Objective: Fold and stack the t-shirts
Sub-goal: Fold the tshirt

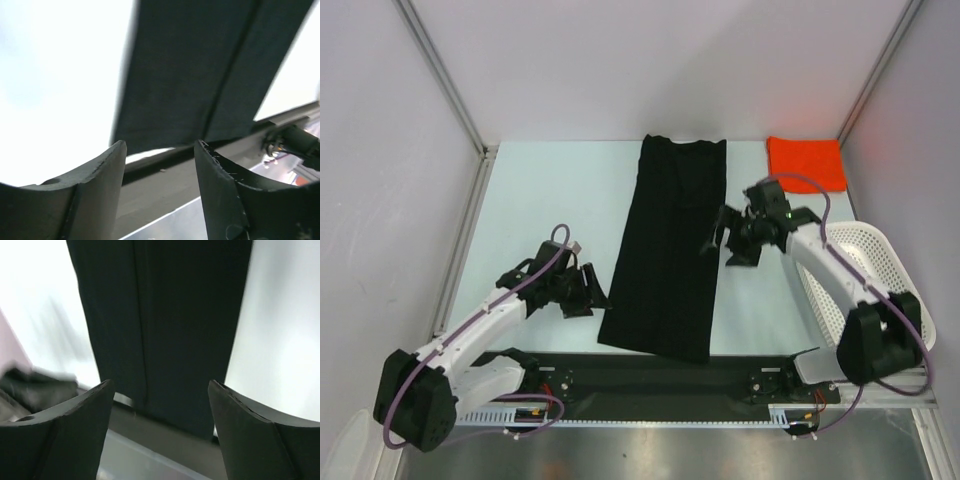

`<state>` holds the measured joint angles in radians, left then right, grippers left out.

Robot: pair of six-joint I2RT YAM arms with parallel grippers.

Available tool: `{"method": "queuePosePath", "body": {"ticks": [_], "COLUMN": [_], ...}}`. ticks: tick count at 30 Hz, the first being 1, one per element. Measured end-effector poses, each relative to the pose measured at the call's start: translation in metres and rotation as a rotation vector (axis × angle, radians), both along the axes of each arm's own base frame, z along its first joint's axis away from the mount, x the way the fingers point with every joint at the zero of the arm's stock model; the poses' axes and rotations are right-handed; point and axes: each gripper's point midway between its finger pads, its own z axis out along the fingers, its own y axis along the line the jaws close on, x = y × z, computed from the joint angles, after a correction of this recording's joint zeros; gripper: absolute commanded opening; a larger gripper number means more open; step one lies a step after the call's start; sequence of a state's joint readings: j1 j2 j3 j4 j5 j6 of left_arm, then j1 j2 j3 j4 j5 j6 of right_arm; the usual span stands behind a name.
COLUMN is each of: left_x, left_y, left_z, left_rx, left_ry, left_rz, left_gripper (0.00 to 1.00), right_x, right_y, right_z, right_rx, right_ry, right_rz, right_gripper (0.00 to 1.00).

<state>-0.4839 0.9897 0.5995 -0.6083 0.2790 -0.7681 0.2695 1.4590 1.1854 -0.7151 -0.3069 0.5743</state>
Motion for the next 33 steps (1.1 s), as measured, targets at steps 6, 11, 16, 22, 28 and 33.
{"method": "queuePosePath", "body": {"ticks": [6,11,16,22,28,33], "left_x": [0.006,0.003,-0.014,-0.021,-0.02,-0.021], "left_y": [0.012,0.009,0.013,0.014,0.009,0.001], "left_z": [-0.015,-0.036,-0.056,-0.062,-0.064,-0.065], "left_rx": [0.018,0.026,0.034,0.029,0.012,-0.008], "left_ry": [0.02,0.104,0.173,0.2,0.213,0.223], "left_rz": [-0.014,-0.036,-0.039,-0.024,-0.029,-0.053], "left_gripper": [0.65,0.56,0.56,0.57,0.55,0.46], "right_x": [-0.13,-0.2,-0.221,-0.233,-0.235,-0.234], "right_y": [0.019,0.02,0.021,0.026,0.025,0.025], "right_z": [-0.041,-0.07,-0.081,-0.1,-0.118,-0.127], "right_rx": [0.129,0.209,0.262,0.274,0.227,0.222], "right_ry": [0.133,0.219,0.238,0.3,0.361,0.362], "right_rz": [0.084,0.098,0.074,0.058,0.036,0.025], "right_gripper": [0.72,0.59,0.57,0.57,0.56,0.52]}}
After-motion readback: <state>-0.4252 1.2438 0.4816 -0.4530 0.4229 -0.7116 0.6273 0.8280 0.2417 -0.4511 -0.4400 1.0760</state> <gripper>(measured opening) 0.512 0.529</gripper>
